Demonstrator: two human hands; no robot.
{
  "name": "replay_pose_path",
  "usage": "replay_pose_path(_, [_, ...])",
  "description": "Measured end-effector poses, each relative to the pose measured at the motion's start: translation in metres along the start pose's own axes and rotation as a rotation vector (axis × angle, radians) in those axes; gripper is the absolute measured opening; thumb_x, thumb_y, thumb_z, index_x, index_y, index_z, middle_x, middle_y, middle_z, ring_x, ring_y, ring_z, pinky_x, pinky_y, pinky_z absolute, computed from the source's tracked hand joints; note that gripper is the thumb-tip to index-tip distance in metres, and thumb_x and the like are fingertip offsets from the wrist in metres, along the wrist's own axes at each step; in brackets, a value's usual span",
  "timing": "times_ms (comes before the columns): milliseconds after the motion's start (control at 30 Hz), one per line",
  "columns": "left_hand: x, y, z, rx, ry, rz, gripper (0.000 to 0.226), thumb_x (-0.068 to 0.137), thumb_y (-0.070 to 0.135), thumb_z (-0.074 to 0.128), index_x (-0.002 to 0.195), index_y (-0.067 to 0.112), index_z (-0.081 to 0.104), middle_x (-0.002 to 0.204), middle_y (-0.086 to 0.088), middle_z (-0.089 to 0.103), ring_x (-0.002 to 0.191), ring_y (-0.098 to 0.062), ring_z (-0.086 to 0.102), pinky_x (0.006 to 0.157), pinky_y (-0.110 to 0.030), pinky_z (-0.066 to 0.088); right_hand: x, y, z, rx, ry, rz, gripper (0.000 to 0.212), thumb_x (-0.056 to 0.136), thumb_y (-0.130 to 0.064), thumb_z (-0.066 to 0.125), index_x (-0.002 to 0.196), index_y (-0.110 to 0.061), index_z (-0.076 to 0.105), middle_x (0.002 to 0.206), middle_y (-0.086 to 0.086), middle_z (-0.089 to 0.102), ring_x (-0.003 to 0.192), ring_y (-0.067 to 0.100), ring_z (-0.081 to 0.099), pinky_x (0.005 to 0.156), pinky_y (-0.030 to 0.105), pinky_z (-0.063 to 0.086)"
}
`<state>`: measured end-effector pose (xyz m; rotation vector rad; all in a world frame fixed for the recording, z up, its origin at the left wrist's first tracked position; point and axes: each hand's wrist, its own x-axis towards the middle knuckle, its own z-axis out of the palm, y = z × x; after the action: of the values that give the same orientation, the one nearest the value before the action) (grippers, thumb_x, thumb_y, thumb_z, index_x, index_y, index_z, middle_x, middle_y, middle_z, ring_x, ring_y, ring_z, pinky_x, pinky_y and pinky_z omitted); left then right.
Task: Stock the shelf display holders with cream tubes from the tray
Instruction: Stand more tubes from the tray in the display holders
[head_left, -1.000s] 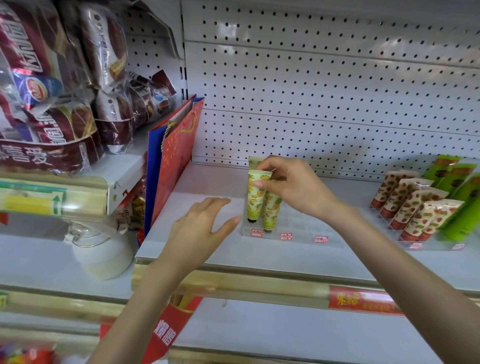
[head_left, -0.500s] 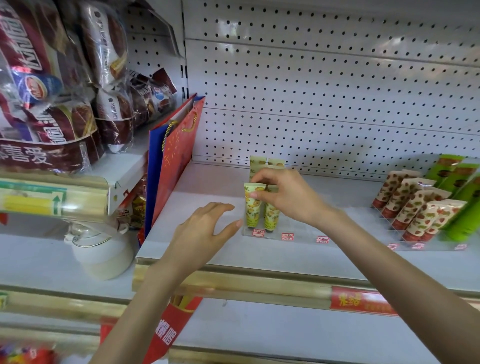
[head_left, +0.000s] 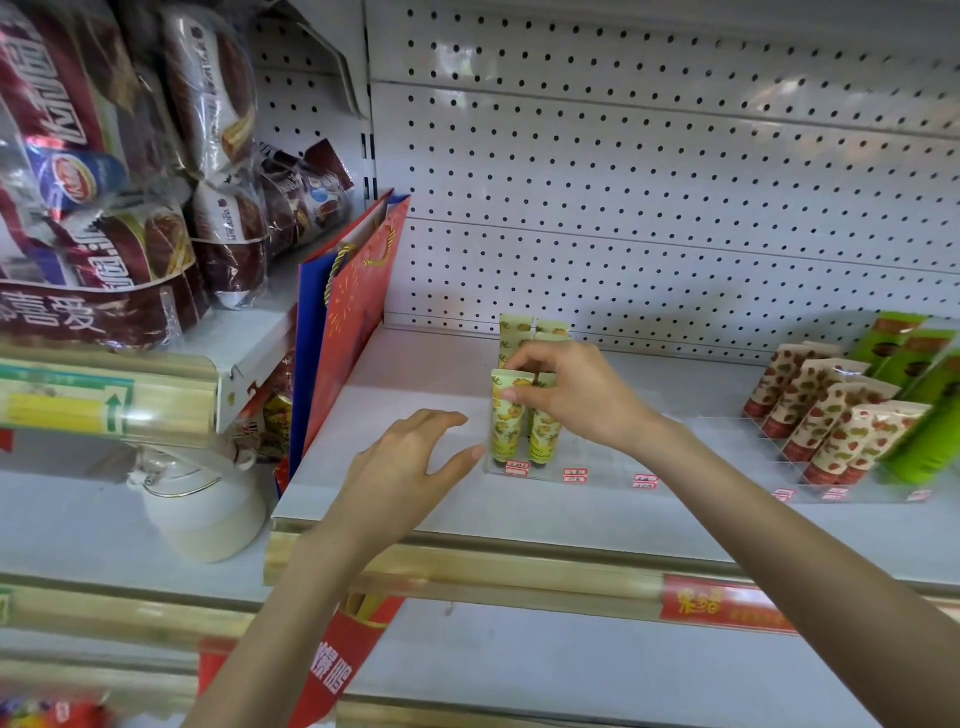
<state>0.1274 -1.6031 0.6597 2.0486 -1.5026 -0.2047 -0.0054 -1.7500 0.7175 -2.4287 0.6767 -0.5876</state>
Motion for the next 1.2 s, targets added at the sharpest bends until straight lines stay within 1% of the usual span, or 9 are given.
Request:
replay_pose_path(167, [-0.001, 0.000, 0.001, 0.003, 0.000, 0.004, 0.047, 0.090, 0.057, 0.040, 0.131, 0.033, 0.045, 0.134, 0.017, 0.046, 0.121, -0.005, 0.043, 0.093, -0.031, 0.040, 0.001, 0.002, 0.002, -0.026, -0.004, 0.013, 0.010, 0.080, -0.026, 0.072, 0.084, -0.031, 0.064, 0.088, -0.011, 0.066, 0.089, 0.009, 0.060, 0.086, 0.042, 0.049])
replay_pose_path(433, [-0.002, 0.000, 0.000, 0.005, 0.008, 0.004, 0.048, 0.089, 0.057, 0.040, 0.131, 0.034, 0.045, 0.135, 0.017, 0.046, 0.121, -0.006, 0.044, 0.093, -0.031, 0.041, 0.002, 0.000, -0.002, -0.066, -0.002, 0.042, 0.017, 0.079, -0.028, 0.074, 0.081, -0.037, 0.059, 0.087, -0.016, 0.064, 0.089, 0.010, 0.060, 0.084, 0.044, 0.050])
replay_pose_path(633, [-0.003, -0.002, -0.003, -0.001, 0.002, 0.012, 0.050, 0.089, 0.058, 0.040, 0.132, 0.033, 0.045, 0.135, 0.017, 0.046, 0.121, -0.005, 0.044, 0.092, -0.031, 0.040, -0.003, -0.004, -0.006, -0.060, 0.008, 0.055, 0.015, 0.078, -0.030, 0.074, 0.081, -0.037, 0.060, 0.085, -0.019, 0.063, 0.093, 0.004, 0.061, 0.084, 0.043, 0.050])
replay_pose_path(767, [-0.002, -0.001, -0.006, 0.008, -0.009, 0.031, 0.049, 0.089, 0.057, 0.040, 0.132, 0.033, 0.045, 0.136, 0.016, 0.046, 0.121, -0.005, 0.044, 0.092, -0.030, 0.040, -0.008, -0.010, -0.012, -0.025, 0.059, 0.064, 0.007, 0.082, -0.034, 0.069, 0.087, -0.031, 0.065, 0.084, -0.017, 0.064, 0.087, 0.003, 0.061, 0.085, 0.040, 0.051])
replay_pose_path(833, [-0.001, 0.001, -0.009, 0.015, -0.016, 0.045, 0.049, 0.089, 0.056, 0.041, 0.132, 0.032, 0.045, 0.136, 0.016, 0.046, 0.121, -0.006, 0.044, 0.092, -0.030, 0.040, -0.012, -0.013, -0.017, -0.028, 0.112, 0.058, 0.010, 0.087, -0.034, 0.064, 0.092, -0.025, 0.067, 0.088, -0.012, 0.067, 0.085, 0.006, 0.061, 0.085, 0.039, 0.051])
replay_pose_path(967, [-0.001, 0.004, -0.018, 0.061, -0.019, 0.092, 0.051, 0.091, 0.057, 0.040, 0.134, 0.030, 0.042, 0.139, 0.012, 0.044, 0.125, -0.009, 0.041, 0.098, -0.032, 0.038, -0.024, -0.014, -0.029, -0.052, 0.241, 0.064, 0.020, 0.092, -0.036, 0.055, 0.101, -0.023, 0.066, 0.094, -0.012, 0.066, 0.092, 0.007, 0.062, 0.088, 0.040, 0.050])
replay_pose_path(1067, [0.002, 0.013, -0.032, 0.176, 0.015, 0.170, 0.058, 0.091, 0.061, 0.032, 0.138, 0.026, 0.036, 0.142, 0.009, 0.040, 0.127, -0.014, 0.037, 0.100, -0.033, 0.032, -0.041, -0.009, -0.040, -0.134, 0.325, 0.132, 0.032, 0.093, -0.042, 0.049, 0.116, -0.023, 0.060, 0.114, -0.007, 0.064, 0.107, 0.011, 0.058, 0.091, 0.043, 0.048])
replay_pose_path(1133, [0.006, 0.022, -0.042, 0.257, 0.045, 0.216, 0.070, 0.086, 0.067, 0.022, 0.141, 0.025, 0.031, 0.146, 0.008, 0.034, 0.129, -0.016, 0.033, 0.100, -0.032, 0.029, -0.057, -0.005, -0.047, -0.241, 0.316, 0.199, 0.041, 0.094, -0.045, 0.045, 0.129, -0.023, 0.051, 0.130, -0.004, 0.055, 0.120, 0.015, 0.051, 0.096, 0.043, 0.044])
replay_pose_path(1200, [0.009, 0.032, -0.048, 0.291, 0.058, 0.264, 0.082, 0.078, 0.072, 0.013, 0.143, 0.024, 0.028, 0.149, 0.006, 0.030, 0.132, -0.017, 0.031, 0.102, -0.033, 0.028, -0.075, 0.000, -0.052, -0.322, 0.214, 0.293, 0.048, 0.095, -0.047, 0.042, 0.137, -0.023, 0.043, 0.140, -0.002, 0.046, 0.127, 0.018, 0.044, 0.102, 0.042, 0.039])
